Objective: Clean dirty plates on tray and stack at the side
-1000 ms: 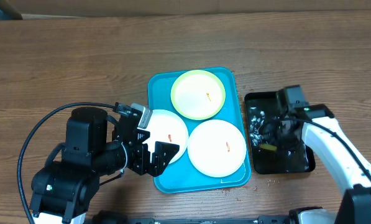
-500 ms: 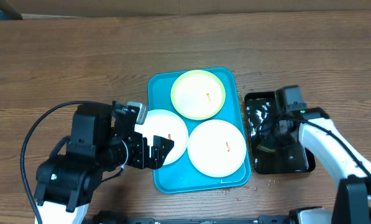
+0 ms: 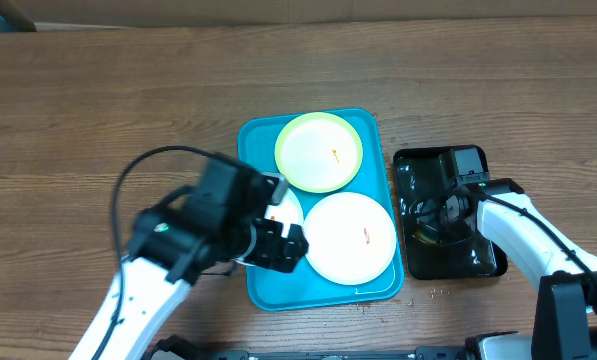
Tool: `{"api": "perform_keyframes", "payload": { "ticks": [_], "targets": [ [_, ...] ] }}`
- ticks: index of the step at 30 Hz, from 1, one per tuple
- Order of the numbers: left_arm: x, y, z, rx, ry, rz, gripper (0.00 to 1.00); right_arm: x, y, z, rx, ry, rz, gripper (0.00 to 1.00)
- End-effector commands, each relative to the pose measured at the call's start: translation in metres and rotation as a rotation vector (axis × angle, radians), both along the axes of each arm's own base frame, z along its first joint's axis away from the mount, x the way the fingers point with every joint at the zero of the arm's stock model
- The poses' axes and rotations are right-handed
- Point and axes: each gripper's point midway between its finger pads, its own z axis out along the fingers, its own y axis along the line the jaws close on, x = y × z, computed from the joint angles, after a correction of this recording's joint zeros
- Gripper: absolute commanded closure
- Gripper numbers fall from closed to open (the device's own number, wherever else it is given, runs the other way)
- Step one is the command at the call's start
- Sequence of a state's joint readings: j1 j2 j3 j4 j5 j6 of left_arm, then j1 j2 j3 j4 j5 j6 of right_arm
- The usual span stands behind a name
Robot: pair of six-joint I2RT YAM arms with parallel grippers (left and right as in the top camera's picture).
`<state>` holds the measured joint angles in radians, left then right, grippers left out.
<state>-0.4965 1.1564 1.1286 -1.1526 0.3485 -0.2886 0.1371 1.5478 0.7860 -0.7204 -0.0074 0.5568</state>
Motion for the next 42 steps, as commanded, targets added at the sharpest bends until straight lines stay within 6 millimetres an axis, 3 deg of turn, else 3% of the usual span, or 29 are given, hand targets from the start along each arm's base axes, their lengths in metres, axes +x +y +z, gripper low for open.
{"api": "perform_keyframes", "payload": {
  "ticks": [1, 5, 7, 12, 16, 22, 24, 33, 35, 37, 41, 42],
  "targets": [
    [0.006, 0.002, -0.024, 0.163, 0.03, 0.114, 0.09, -0.009, -0.002, -0.006, -0.016, 0.036, 0.052, 0.96],
    [0.005, -0.007, -0.049, 0.266, 0.076, 0.14, 0.13, -0.012, -0.003, -0.001, -0.023, 0.061, 0.084, 0.96],
    [0.007, -0.009, -0.067, 0.326, 0.125, 0.19, 0.21, -0.008, -0.002, 0.01, -0.023, 0.06, 0.084, 0.96],
    [0.012, -0.027, -0.097, 0.324, 0.223, 0.202, 0.3, 0.0, -0.001, 0.038, -0.018, -0.006, 0.092, 0.96],
    [0.012, -0.029, -0.122, 0.37, 0.3, 0.236, 0.38, 0.001, -0.001, 0.055, -0.012, -0.063, 0.092, 0.96],
    [0.021, -0.037, -0.159, 0.401, 0.344, 0.247, 0.6, -0.002, -0.001, 0.071, -0.005, -0.106, 0.092, 0.96],
    [0.022, -0.037, -0.166, 0.412, 0.356, 0.259, 0.66, -0.003, -0.001, 0.071, -0.005, -0.104, 0.092, 0.96],
    [0.036, -0.033, -0.184, 0.413, 0.372, 0.327, 0.71, -0.002, 0.016, 0.079, 0.073, -0.122, 0.185, 0.96],
    [0.038, -0.033, -0.188, 0.415, 0.368, 0.328, 0.77, -0.001, 0.018, 0.087, 0.083, -0.141, 0.21, 0.96],
    [0.04, -0.035, -0.194, 0.414, 0.369, 0.328, 0.95, 0.0, 0.024, 0.102, 0.104, -0.181, 0.252, 0.96],
    [0.04, -0.035, -0.195, 0.416, 0.37, 0.328, 0.96, -0.004, 0.04, 0.122, 0.151, -0.234, 0.318, 0.96],
    [0.04, -0.035, -0.195, 0.415, 0.372, 0.336, 0.96, -0.01, 0.056, 0.129, 0.201, -0.255, 0.373, 0.96]
  ]
}}
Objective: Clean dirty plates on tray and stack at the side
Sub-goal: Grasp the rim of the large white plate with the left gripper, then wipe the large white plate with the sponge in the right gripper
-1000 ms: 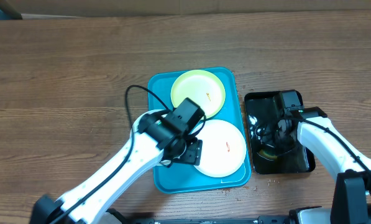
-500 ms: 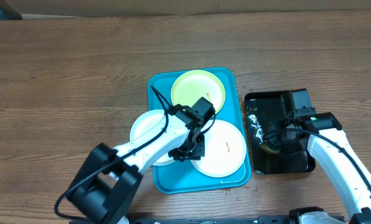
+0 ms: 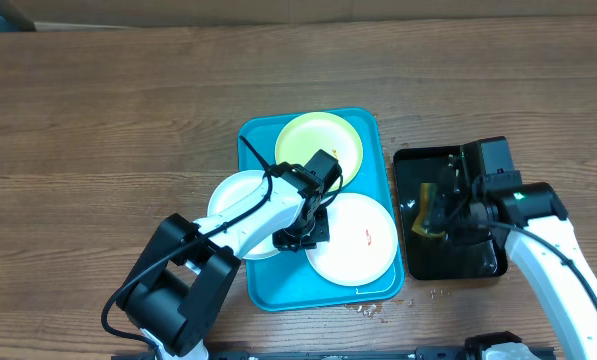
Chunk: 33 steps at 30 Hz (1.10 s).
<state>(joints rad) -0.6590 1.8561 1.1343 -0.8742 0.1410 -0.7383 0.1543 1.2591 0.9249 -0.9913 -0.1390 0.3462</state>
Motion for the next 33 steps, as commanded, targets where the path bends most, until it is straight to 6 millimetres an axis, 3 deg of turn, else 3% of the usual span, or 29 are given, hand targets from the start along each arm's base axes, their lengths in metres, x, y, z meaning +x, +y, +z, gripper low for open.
{"api": "perform_keyframes", "payload": {
  "ticks": [1, 6, 11, 15, 22, 26, 30, 33],
  "targets": [
    [0.0, 0.004, -0.01, 0.035, 0.01, 0.023, 0.96, -0.003, 0.038, 0.032, 0.116, -0.09, 0.152, 0.96],
    [0.003, 0.001, -0.01, 0.022, 0.0, 0.044, 0.96, -0.022, 0.081, 0.029, 0.154, -0.073, 0.314, 0.96],
    [0.004, 0.0, -0.01, 0.018, -0.004, 0.044, 0.96, -0.034, 0.122, 0.003, 0.152, -0.059, 0.419, 0.96],
    [0.004, -0.001, -0.01, 0.013, -0.001, 0.044, 0.96, -0.025, 0.119, -0.033, 0.035, -0.024, 0.342, 0.96],
    [0.004, -0.001, -0.01, 0.012, 0.0, 0.044, 0.96, -0.015, 0.128, -0.07, 0.022, 0.035, 0.347, 0.96],
    [0.004, -0.001, -0.01, 0.013, -0.001, 0.052, 0.96, -0.016, 0.124, -0.093, -0.011, 0.06, 0.34, 0.96],
    [0.004, -0.001, -0.01, 0.013, 0.0, 0.052, 0.96, -0.025, 0.097, -0.124, -0.114, 0.101, 0.231, 0.96],
    [0.004, -0.001, -0.01, 0.013, 0.0, 0.052, 0.96, -0.026, 0.069, -0.13, -0.221, 0.116, 0.119, 0.96]
  ]
}}
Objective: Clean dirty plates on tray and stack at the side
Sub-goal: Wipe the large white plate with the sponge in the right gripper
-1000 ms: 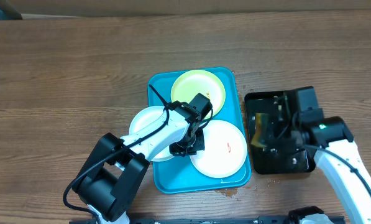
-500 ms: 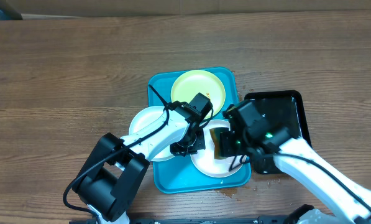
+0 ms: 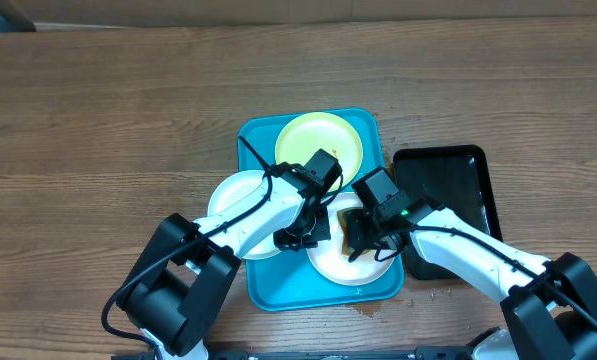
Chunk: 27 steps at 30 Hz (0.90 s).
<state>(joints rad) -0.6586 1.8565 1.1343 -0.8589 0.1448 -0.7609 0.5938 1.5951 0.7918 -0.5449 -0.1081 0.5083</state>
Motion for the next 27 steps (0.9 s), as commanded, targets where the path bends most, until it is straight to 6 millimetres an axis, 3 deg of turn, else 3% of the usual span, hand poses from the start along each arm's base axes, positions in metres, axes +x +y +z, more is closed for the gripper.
{"api": "perform_keyframes", "payload": {
  "ticks": [1, 8, 14, 19, 27],
  "targets": [
    [0.001, 0.002, -0.01, 0.023, 0.007, 0.029, 0.96, -0.012, -0.062, -0.029, -0.256, 0.039, -0.195, 0.96],
    [0.001, 0.003, -0.01, 0.028, 0.012, 0.046, 0.96, -0.012, -0.104, -0.02, -0.396, 0.055, -0.415, 0.96],
    [0.001, 0.006, -0.01, 0.034, 0.019, 0.066, 0.96, -0.01, -0.127, -0.013, -0.455, 0.07, -0.5, 0.96],
    [0.002, 0.009, -0.01, 0.041, 0.021, 0.073, 0.96, 0.001, -0.131, 0.01, -0.501, 0.031, -0.505, 0.96],
    [0.002, 0.01, -0.01, 0.045, 0.019, 0.075, 0.96, 0.017, -0.124, 0.063, -0.449, -0.042, -0.512, 0.96]
  ]
}}
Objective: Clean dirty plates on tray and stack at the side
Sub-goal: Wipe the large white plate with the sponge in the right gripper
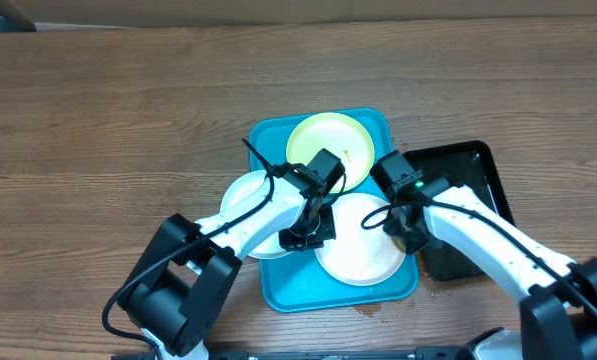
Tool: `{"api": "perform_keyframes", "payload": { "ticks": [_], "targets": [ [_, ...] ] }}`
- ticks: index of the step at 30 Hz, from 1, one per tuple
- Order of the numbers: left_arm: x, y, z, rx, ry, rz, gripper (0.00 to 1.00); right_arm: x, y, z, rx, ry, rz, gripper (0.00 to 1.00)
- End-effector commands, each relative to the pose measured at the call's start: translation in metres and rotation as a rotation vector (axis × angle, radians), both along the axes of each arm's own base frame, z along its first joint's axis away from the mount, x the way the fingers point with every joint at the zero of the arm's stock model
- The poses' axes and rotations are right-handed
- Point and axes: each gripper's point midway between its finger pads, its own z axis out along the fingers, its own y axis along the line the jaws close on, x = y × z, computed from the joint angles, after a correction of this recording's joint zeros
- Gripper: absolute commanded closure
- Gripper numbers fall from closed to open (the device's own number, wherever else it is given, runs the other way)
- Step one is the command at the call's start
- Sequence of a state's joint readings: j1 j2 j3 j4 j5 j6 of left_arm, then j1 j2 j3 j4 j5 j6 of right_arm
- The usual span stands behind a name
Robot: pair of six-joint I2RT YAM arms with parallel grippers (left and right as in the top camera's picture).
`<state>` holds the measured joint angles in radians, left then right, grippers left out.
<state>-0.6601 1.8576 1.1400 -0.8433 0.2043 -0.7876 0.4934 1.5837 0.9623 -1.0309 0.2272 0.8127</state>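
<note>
A blue tray (278,285) holds a green plate (323,145) at the back and a white plate (358,262) at the front. Another white plate (246,205) lies at the left, half over the tray's edge. My left gripper (303,237) sits at the front white plate's left rim and looks shut on it; its fingertips are hard to make out. My right gripper (400,235) is shut on a yellow-brown sponge (408,242) at that plate's right rim. No stain shows on the front plate. The green plate has a small orange mark.
A black tray (473,200) lies tilted to the right of the blue tray, partly under my right arm. A few crumbs lie on the wooden table by the blue tray's front edge. My left arm's cable loops over the left plate.
My right gripper and the sponge have gone from the middle of the front white plate to its right rim. The blue tray and its plates have shifted right, and the black tray has turned.
First my left gripper was over a stained white plate at the tray's left, and my right was in the black tray. That plate then lay half off the tray, my left at the front plate, my right holding the sponge. The sponge went to the front plate's stain, now gone.
</note>
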Motion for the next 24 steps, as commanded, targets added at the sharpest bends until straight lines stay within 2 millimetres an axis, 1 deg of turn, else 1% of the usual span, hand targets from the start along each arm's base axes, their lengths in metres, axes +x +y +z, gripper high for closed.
{"api": "perform_keyframes", "payload": {
  "ticks": [1, 4, 8, 11, 13, 15, 17, 18, 19, 22, 24],
  "targets": [
    [0.004, 0.022, -0.013, 0.104, -0.003, 0.05, 0.96, 0.023, -0.021, 0.039, -0.069, -0.154, -0.009, 0.96],
    [0.004, 0.023, -0.013, 0.105, -0.003, 0.048, 0.96, 0.026, -0.021, 0.056, -0.044, -0.203, 0.018, 0.96],
    [0.004, 0.022, -0.013, 0.104, -0.004, 0.044, 0.96, 0.029, -0.021, 0.08, 0.014, -0.269, 0.1, 0.96],
    [0.005, 0.022, -0.013, 0.103, -0.006, 0.037, 0.96, 0.029, -0.03, 0.089, 0.019, -0.284, 0.118, 0.92],
    [0.005, 0.022, -0.013, 0.1, -0.007, 0.028, 0.96, 0.029, -0.04, 0.089, 0.007, -0.276, 0.104, 0.92],
    [0.005, 0.021, -0.013, 0.094, -0.009, 0.009, 0.96, 0.031, -0.051, 0.082, -0.006, -0.267, 0.074, 0.92],
    [0.004, 0.02, -0.013, 0.089, -0.011, -0.016, 0.96, 0.033, -0.063, 0.071, -0.014, -0.261, 0.031, 0.92],
    [0.005, 0.019, -0.013, 0.079, -0.015, -0.043, 0.96, 0.036, -0.072, 0.058, -0.019, -0.257, -0.007, 0.92],
    [0.005, 0.018, -0.013, 0.075, -0.018, -0.054, 0.96, 0.037, -0.077, 0.049, -0.021, -0.255, -0.028, 0.92],
    [0.006, 0.011, -0.012, 0.032, -0.025, -0.106, 0.96, 0.037, -0.086, 0.022, -0.011, -0.229, -0.068, 0.91],
    [0.008, 0.005, -0.01, -0.002, -0.032, -0.138, 0.96, 0.034, -0.087, 0.011, -0.001, -0.202, -0.081, 0.9]
  ]
}}
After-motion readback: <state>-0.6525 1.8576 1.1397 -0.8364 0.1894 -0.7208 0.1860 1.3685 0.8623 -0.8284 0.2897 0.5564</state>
